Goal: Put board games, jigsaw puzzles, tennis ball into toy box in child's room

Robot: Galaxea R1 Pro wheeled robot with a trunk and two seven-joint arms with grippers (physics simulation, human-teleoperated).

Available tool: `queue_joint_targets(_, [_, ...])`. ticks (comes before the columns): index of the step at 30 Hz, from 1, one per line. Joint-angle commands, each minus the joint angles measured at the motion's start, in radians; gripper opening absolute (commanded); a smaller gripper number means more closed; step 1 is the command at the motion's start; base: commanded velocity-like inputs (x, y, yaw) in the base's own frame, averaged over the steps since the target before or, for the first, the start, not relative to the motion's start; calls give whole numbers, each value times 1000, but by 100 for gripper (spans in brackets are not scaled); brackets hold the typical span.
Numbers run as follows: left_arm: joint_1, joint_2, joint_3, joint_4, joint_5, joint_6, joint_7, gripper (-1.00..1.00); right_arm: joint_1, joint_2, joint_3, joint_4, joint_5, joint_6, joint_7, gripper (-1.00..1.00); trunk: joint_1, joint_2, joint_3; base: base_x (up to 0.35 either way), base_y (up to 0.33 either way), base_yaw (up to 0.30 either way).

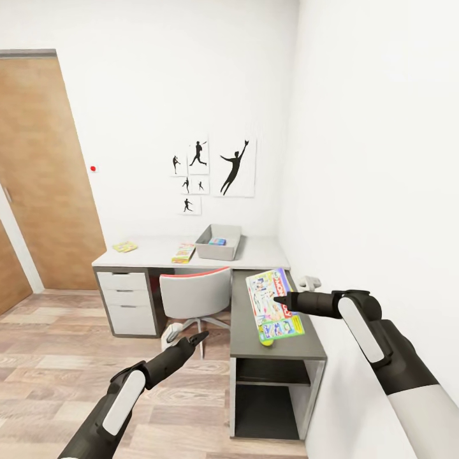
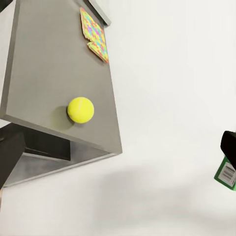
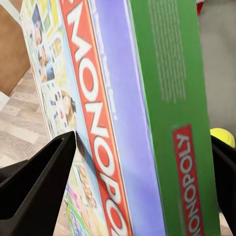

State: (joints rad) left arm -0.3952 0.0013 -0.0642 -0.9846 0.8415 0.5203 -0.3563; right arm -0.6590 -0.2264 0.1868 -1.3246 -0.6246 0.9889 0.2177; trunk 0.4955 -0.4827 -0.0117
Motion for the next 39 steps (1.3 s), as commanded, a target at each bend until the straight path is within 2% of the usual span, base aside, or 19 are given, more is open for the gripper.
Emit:
queue_joint_targets(1, [-1, 0, 0, 0, 6, 6, 0, 100, -1, -1, 1, 0, 11, 2, 10, -100, 0, -1, -1, 9, -2, 0])
queue_joint_targets(24, [-1, 0, 0, 0, 6, 5, -1, 100, 1, -1, 1, -13, 11, 9, 9, -100, 0, -1, -1, 10, 0, 0])
queue_joint_targets(39, [-1, 0, -2, 0, 5, 1, -1, 100, 1, -1, 1, -14, 11, 10, 9, -100, 0, -1, -1, 263, 0, 0])
